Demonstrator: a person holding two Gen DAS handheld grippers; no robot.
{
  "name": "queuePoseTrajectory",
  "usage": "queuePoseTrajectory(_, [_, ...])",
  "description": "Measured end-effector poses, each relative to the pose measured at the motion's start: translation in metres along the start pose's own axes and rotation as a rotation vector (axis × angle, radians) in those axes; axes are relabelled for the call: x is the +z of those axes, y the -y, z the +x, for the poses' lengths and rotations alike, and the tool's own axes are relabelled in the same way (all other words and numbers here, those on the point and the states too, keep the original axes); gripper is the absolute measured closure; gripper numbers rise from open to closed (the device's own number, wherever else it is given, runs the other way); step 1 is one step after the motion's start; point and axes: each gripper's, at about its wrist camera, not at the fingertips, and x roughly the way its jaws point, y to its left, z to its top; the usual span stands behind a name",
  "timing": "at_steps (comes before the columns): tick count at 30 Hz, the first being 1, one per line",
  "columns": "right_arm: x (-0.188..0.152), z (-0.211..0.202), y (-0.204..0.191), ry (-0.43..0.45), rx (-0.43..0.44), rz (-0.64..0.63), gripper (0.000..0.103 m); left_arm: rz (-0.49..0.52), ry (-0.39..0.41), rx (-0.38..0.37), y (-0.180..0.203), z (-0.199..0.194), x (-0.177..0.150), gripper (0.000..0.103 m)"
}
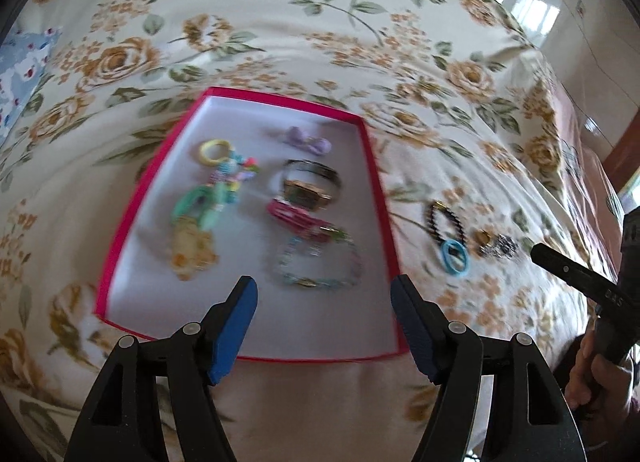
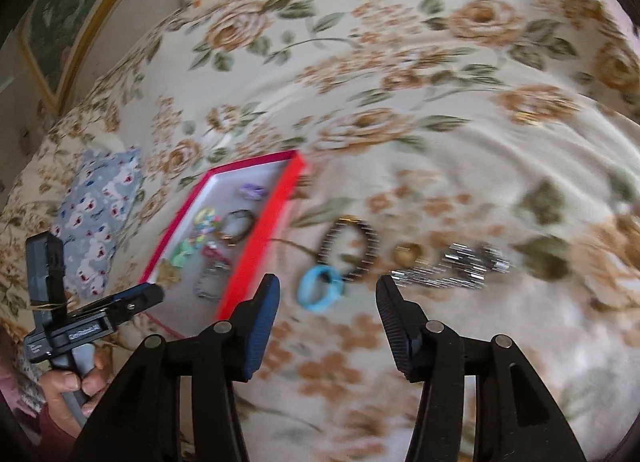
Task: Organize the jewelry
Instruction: 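Move both open tools back over the blue hair tie and silver chain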
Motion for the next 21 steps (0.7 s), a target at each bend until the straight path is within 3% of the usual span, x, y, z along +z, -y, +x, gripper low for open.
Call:
queuePoseTrajectory(9, [-0.009,-0.023,0.052,0.027,-0.087,0.092,0.044,0.092,-0.034,-0.046,0.042,0.013,0.007,0.034])
queuePoseTrajectory(13, [-0.008,-0.022,0.059,0.014,-0.108,0.079,0.036,0.132,-0.049,-0.051,0.058,0.023,0.010,0.034])
queuePoseTrajectory(21, [-0.002,-0.007,0.063,-0.050,-0.142,0.001,0.031,0.195,-0.093,-0.061,0.086,0.054,0.021,0.033])
